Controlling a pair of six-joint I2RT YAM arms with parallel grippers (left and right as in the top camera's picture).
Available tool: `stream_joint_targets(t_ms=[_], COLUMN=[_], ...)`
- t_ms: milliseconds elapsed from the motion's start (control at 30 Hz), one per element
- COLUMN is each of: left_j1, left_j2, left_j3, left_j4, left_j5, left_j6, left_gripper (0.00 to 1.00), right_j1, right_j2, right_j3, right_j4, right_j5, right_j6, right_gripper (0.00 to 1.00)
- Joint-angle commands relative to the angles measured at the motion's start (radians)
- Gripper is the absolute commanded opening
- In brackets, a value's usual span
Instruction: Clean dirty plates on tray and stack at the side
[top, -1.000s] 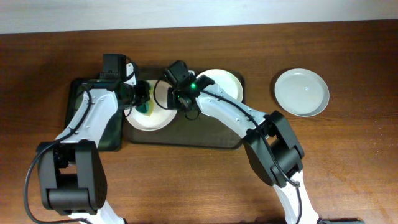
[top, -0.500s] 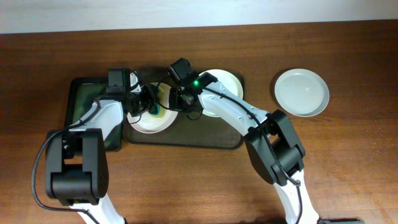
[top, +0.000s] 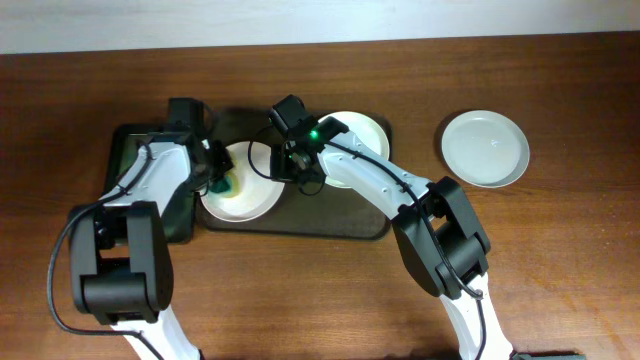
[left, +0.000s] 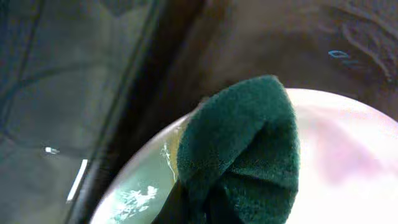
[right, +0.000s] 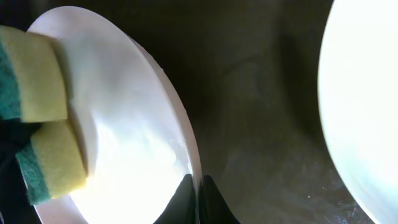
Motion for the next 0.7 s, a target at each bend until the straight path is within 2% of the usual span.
stream_joint_targets(t_ms=[0,100,233,433,500,600,667], left_j1=[0.021,-0.045,-0.134,-0.02,0.014,0.011,0.011], left_j2=[0.023,0.026,0.026,0.026,0.026,0.021,-0.042], left_j3=[0.01,0.01,0.01,0.01,0.01,0.011,0.043], left_j4=[-0.003,0.038,0.073,0.052,0.006,-0.004,-0.034], left_j5=[0.016,0.138,0.148,0.077,0.016,0.05,0.085], left_j6=[0.032,0.032,0.029,0.031,0.072,0.084,0.098], left_gripper=[0.0,0.0,0.0,0.0,0.0,0.0,0.0], right_j1=[0.004,0.004,0.004,0.004,0.004,0.004,0.004], right_j2=[-0.01,-0.01,-0.01,-0.01,-0.01,-0.01,-0.01], right_j3=[0.021,0.021,0.021,0.021,0.021,0.021,0.021], right_j4=[0.004,0.004,0.004,0.003,0.003,0.0,-0.005], right_j5=[-0.012,-0.012,-0.012,-0.012,-0.012,-0.013,-0.013], right_j6=[0.005,0.005,0.005,0.005,0.005,0.005,0.005], right_gripper=[0.04,0.04,0.04,0.04,0.04,0.04,0.04])
